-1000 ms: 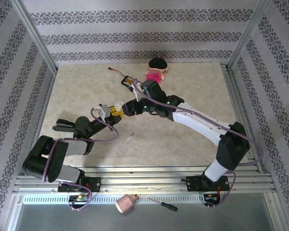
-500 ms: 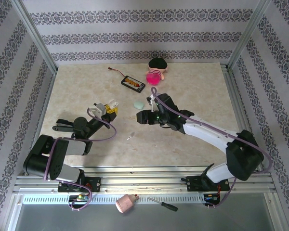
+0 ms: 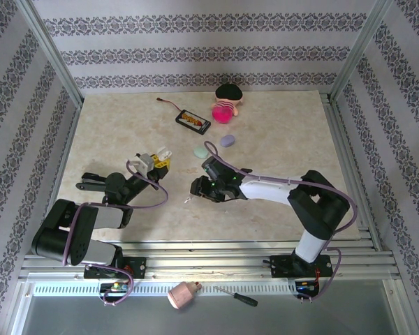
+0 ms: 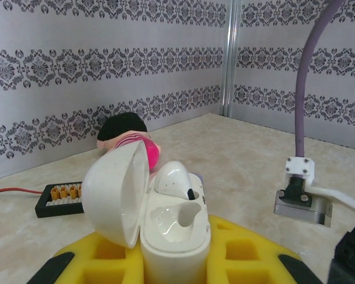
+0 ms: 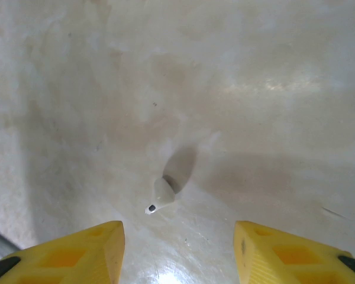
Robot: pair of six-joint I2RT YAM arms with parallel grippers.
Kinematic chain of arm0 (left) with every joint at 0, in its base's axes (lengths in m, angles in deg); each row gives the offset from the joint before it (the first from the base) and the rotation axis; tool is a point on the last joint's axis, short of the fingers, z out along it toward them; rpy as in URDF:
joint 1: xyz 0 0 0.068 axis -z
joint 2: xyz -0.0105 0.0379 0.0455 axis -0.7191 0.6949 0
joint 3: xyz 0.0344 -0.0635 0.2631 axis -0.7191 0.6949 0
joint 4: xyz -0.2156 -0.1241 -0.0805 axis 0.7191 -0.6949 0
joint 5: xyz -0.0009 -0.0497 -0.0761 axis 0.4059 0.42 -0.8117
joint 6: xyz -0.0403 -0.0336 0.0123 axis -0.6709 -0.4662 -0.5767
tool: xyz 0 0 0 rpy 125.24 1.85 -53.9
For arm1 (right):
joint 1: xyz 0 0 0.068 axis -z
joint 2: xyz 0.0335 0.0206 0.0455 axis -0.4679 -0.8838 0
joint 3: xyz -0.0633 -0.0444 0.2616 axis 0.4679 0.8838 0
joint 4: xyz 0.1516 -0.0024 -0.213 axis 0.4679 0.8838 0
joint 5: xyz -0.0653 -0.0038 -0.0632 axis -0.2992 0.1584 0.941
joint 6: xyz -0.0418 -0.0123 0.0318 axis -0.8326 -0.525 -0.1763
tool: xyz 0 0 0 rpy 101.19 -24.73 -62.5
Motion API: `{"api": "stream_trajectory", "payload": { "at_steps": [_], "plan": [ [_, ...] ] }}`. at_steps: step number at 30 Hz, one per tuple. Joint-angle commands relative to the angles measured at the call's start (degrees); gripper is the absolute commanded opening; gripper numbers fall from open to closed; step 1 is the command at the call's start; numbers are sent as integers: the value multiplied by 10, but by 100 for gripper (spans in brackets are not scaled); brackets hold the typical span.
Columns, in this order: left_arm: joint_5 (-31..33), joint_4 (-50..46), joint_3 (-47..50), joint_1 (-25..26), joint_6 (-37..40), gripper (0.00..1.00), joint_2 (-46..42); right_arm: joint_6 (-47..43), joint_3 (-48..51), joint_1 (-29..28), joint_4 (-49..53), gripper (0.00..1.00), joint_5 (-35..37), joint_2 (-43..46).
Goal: Insert the wireless bluetooth earbuds into the charging case
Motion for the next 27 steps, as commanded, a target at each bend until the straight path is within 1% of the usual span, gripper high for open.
{"api": "stream_trajectory", "payload": {
  "at_steps": [1, 3, 5, 12, 15, 19, 27],
  "plan": [
    [3, 36, 12, -7, 21, 3, -15, 56, -53, -13, 107, 50, 75, -17],
    [11, 36, 15, -7, 27, 3, -17, 60, -91, -19, 160, 48, 81, -35],
    [13, 36, 17, -7, 29, 3, -18, 63, -119, -23, 188, 47, 73, -56],
    [14, 36, 24, -7, 36, 3, -27, 107, -149, -36, 201, 41, 59, -92],
    [17, 36, 27, -7, 38, 3, -32, 110, -165, -37, 210, 39, 50, -106],
    [16, 36, 28, -7, 40, 3, -32, 107, -184, -38, 213, 35, 37, -124],
    [14, 37, 26, -6, 39, 3, -28, 102, -210, -43, 215, 36, 12, -146]
  ]
}}
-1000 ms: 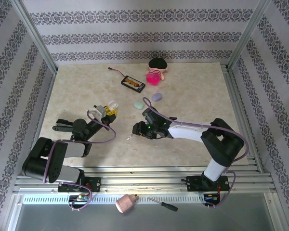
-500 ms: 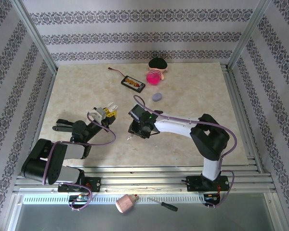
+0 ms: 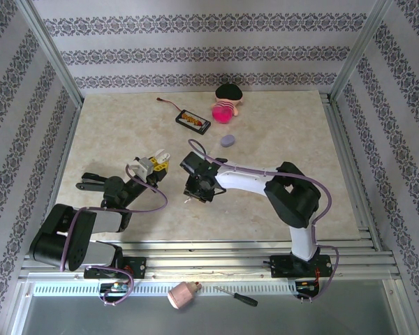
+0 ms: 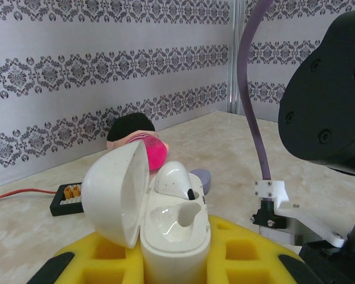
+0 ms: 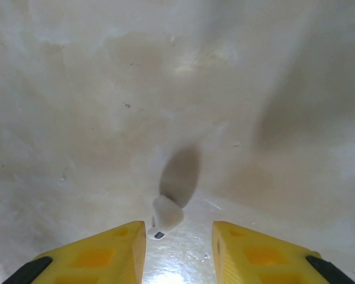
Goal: Insert the wireless bluetooth earbuds into the charging case
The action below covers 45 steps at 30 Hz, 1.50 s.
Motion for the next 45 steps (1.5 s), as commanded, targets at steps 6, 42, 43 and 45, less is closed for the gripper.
{"api": "stream_trajectory", "payload": {
  "at_steps": [6, 42, 43, 45],
  "plan": [
    [0, 37, 6, -6, 8, 3, -7, -1, -31, -10, 13, 33, -34, -34],
    [-5, 36, 8, -7, 4, 3, -14, -53, -54, 0, 47, 17, -6, -55],
    [-7, 36, 8, -7, 4, 3, -14, -61, -54, 0, 48, 17, -2, -51],
    [-9, 36, 8, -6, 3, 3, -14, -74, -54, 1, 49, 17, 9, -40]
  ]
}}
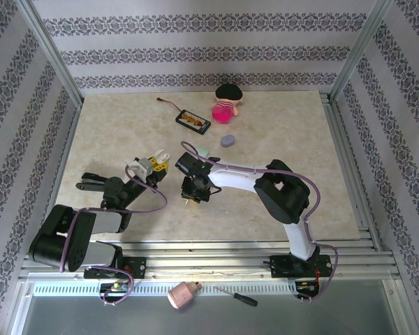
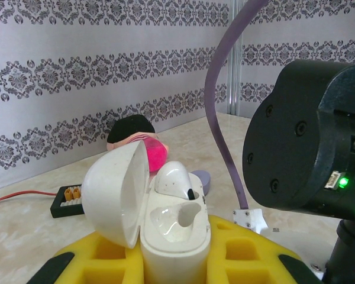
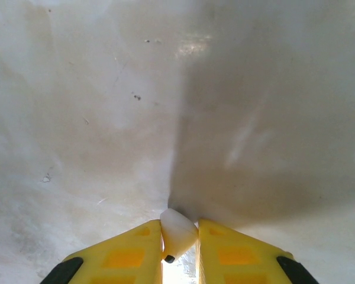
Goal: Insert the wireless bluetooth earbuds into the charging case
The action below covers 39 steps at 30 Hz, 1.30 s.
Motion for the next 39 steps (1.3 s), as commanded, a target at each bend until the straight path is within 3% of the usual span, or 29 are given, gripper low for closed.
{"api": "stream_trajectory", "payload": {
  "at_steps": [1, 18, 29, 34, 39],
  "plan": [
    [-11, 32, 4, -7, 2, 3, -10, -36, -9, 2, 25, 18, 38, 18],
    [-56, 28, -12, -6, -20, 3, 6, -255, 102, 14, -118, 17, 149, 205],
    [-112, 14, -23, -4, -32, 3, 11, -406, 115, 15, -185, 17, 108, 300],
    [-127, 13, -28, -1, -38, 3, 18, -450, 93, 13, -204, 18, 74, 306],
    [-140, 9, -33, 0, -42, 3, 20, -487, 52, 4, -174, 18, 83, 297]
  ]
}}
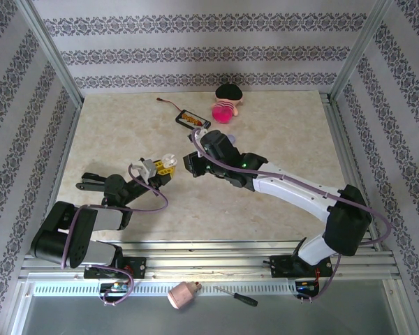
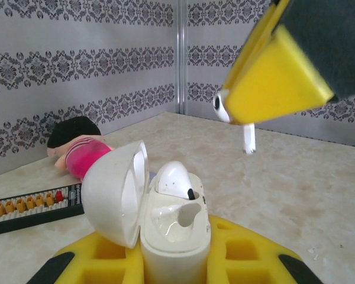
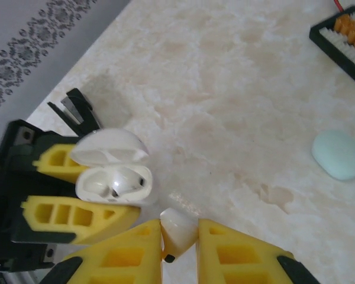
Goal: Insert the wireless bluetooth earbuds into the charging case
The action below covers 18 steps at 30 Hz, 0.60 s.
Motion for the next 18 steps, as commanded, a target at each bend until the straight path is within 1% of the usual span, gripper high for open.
{"api": "stream_trajectory", "payload": {
  "at_steps": [1, 9, 18],
  "plan": [
    [-24, 9, -15, 0, -11, 3, 4, -46, -39, -9, 7, 18, -8, -1],
    [-45, 16, -25, 4, -20, 3, 17, -88, -85, -33, 16, 18, -22, -29],
    [-63, 27, -28, 5, -38, 3, 21, -130, -114, -52, 32, 17, -2, -69]
  ]
}}
